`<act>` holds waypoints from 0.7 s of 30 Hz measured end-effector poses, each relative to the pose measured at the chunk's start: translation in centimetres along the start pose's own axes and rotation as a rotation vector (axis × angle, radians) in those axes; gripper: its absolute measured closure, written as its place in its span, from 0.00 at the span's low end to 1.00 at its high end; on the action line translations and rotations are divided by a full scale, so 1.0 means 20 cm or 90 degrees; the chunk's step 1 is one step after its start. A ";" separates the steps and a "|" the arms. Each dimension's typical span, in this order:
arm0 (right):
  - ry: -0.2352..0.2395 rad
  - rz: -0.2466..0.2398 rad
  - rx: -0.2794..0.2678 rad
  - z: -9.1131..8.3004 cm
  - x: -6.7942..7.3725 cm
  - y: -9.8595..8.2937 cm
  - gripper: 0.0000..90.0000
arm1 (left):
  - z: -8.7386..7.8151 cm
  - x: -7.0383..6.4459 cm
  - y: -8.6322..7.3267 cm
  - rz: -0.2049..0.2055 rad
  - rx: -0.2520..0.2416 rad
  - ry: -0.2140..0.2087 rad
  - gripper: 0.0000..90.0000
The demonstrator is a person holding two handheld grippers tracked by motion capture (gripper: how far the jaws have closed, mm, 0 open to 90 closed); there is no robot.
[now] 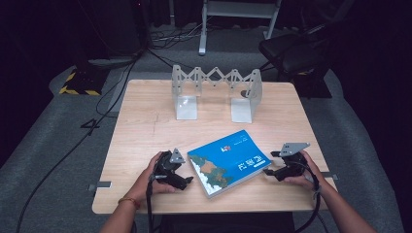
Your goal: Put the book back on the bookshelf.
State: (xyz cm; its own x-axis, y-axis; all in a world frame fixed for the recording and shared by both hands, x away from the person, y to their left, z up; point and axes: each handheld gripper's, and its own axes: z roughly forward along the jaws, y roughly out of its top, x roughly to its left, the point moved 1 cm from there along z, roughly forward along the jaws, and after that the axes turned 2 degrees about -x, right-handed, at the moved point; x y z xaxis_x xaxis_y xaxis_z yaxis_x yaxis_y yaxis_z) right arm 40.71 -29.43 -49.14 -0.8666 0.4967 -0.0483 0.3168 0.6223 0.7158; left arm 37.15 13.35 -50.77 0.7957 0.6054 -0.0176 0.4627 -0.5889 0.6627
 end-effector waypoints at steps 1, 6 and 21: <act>-0.001 0.000 -0.002 0.00 0.00 0.00 0.21 | -0.01 0.00 0.00 0.003 -0.001 -0.007 0.10; -0.007 0.005 -0.013 -0.01 0.00 0.01 0.20 | -0.02 -0.01 0.01 0.003 -0.009 -0.024 0.19; -0.026 -0.016 -0.031 -0.01 0.04 0.04 0.26 | -0.05 -0.04 0.04 0.020 -0.025 -0.018 0.19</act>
State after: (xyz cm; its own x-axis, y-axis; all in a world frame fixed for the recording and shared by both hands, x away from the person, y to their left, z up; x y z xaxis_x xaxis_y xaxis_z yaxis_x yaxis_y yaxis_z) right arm 40.19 -28.57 -48.45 -0.8575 0.5058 -0.0942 0.2748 0.6051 0.7472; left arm 36.42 12.92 -49.38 0.8207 0.5710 -0.0174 0.4222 -0.5858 0.6918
